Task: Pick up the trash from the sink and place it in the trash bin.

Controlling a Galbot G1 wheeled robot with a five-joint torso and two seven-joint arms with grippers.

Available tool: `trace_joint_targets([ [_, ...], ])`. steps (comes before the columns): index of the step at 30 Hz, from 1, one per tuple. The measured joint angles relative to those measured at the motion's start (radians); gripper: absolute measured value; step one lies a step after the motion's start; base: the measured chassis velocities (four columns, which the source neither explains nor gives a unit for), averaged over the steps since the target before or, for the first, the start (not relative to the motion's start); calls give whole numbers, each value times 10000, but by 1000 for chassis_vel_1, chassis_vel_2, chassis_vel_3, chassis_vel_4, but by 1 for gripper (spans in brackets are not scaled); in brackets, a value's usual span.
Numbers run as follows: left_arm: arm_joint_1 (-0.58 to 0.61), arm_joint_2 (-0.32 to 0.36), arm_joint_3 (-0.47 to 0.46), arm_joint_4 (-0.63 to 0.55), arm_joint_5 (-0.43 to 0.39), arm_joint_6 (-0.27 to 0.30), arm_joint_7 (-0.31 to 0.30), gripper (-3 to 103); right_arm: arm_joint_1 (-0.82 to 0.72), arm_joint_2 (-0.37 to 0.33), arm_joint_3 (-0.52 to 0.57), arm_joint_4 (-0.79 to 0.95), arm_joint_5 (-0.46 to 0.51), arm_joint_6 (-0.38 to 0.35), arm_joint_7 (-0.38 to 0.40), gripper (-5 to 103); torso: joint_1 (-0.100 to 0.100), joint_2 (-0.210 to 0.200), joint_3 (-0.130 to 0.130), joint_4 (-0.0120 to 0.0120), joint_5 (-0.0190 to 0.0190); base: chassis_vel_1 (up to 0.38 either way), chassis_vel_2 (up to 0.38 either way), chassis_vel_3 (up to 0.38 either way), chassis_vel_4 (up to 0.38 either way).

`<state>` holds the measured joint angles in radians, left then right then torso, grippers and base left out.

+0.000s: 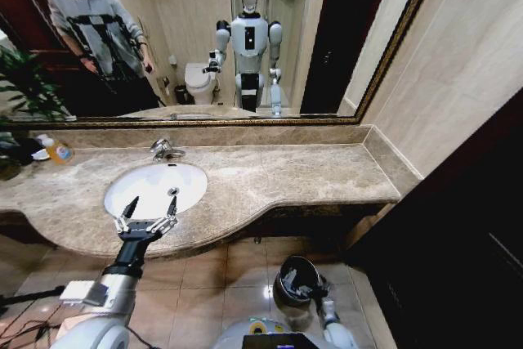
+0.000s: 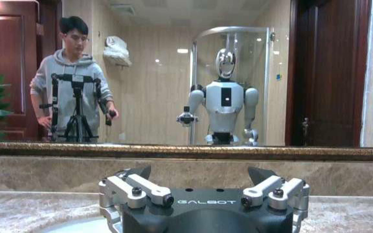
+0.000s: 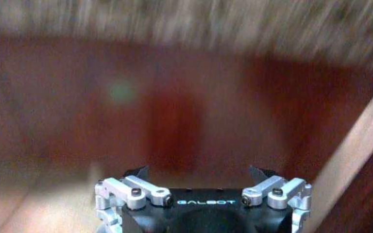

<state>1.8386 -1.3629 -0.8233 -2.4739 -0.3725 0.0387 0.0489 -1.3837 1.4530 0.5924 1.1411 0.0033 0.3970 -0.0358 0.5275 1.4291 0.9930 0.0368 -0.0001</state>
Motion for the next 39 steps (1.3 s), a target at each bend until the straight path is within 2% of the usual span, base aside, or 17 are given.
trace_joint_targets([
  [1,0,0,0,0,0,0,0,100,0,0,0,0,0,0,0,100,0,0,0,0,0,0,0,0,0],
  [4,0,0,0,0,0,0,0,100,-904,7,268,2231,158,-49,-72,100,1,0,1,-1,0,0,0,0,0],
  [6,0,0,0,0,0,0,0,100,-1048,35,283,2588,232,-120,-72,100,1,0,1,-1,1,0,0,0,0],
  [9,0,0,0,0,1,0,0,100,-2010,290,261,4896,716,-799,-27,100,0,0,0,0,0,0,0,0,0],
  [18,0,1,0,0,0,0,-1,100,-3417,500,-76,7946,1036,-1340,8,100,0,1,0,0,0,0,0,0,0],
  [29,0,0,0,0,0,0,-1,100,-3577,663,-281,10293,925,-2221,-56,100,0,0,1,0,1,0,0,0,0],
  [39,0,0,0,0,0,0,-1,100,-3324,549,-428,11307,788,-2936,-355,100,0,0,1,0,1,0,0,0,0],
])
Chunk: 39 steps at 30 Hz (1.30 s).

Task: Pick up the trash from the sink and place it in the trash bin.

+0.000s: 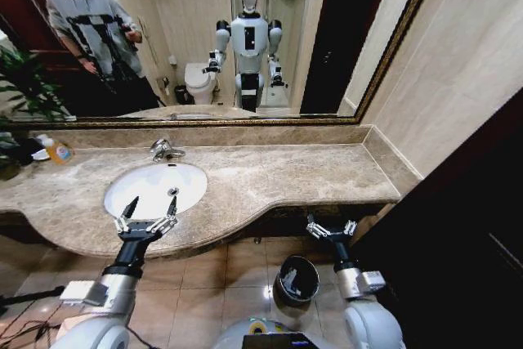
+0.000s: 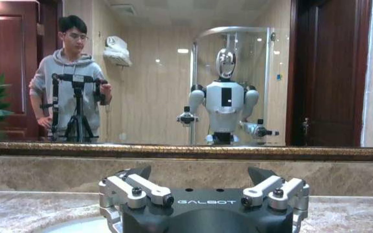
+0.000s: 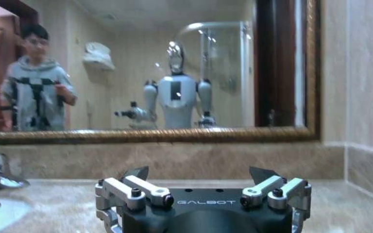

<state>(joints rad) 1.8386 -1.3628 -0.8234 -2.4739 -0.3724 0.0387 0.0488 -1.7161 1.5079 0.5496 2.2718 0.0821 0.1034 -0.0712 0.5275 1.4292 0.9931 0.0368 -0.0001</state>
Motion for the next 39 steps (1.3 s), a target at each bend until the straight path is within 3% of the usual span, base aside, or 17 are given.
trace_joint_targets([
  [8,0,0,0,0,0,0,0,100,152,-1,63,1052,-53,-546,-255,100,0,0,0,0,0,0,0,0,0],
  [39,0,0,0,0,0,0,0,100,43,175,198,1077,-349,-628,-64,100,0,0,0,0,1,0,0,0,0],
])
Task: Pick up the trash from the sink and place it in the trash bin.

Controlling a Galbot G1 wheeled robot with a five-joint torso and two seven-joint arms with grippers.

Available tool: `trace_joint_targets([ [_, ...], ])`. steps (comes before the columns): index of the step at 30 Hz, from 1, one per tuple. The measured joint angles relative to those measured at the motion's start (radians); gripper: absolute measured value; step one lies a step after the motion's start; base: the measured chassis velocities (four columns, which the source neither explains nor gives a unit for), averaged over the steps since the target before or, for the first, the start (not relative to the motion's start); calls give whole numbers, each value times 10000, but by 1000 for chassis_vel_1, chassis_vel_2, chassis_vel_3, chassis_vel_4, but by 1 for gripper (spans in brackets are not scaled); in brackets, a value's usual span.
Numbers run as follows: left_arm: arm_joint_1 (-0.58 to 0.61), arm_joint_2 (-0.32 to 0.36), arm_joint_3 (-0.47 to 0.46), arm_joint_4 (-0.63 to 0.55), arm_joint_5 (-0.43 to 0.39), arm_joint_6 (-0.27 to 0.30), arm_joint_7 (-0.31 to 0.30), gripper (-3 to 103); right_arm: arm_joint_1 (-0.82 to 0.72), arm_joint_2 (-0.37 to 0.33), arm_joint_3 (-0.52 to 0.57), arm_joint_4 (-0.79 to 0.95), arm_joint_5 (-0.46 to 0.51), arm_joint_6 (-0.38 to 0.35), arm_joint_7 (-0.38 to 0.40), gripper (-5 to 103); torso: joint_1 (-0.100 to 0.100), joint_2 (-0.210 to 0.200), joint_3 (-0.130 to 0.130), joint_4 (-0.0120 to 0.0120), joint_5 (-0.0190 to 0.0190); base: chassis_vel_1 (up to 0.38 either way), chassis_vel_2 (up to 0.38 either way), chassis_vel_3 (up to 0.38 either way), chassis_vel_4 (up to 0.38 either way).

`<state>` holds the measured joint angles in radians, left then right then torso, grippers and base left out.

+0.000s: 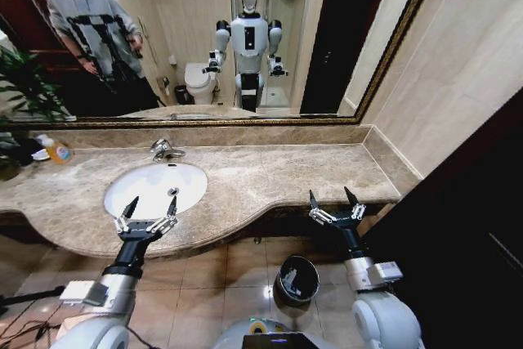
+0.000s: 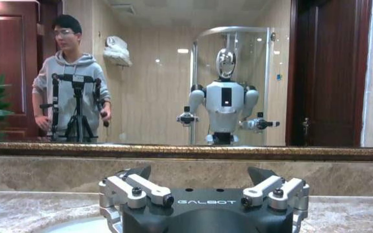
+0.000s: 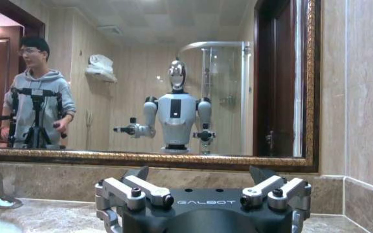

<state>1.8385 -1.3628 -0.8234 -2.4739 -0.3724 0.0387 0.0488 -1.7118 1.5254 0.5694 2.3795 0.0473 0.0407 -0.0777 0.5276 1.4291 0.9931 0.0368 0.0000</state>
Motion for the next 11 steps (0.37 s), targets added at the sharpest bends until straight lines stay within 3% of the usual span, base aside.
trace_joint_targets([
  [11,1,0,0,0,0,0,0,100,1,-2,0,-9,-1,0,2,100,0,0,0,0,0,0,0,0,0],
])
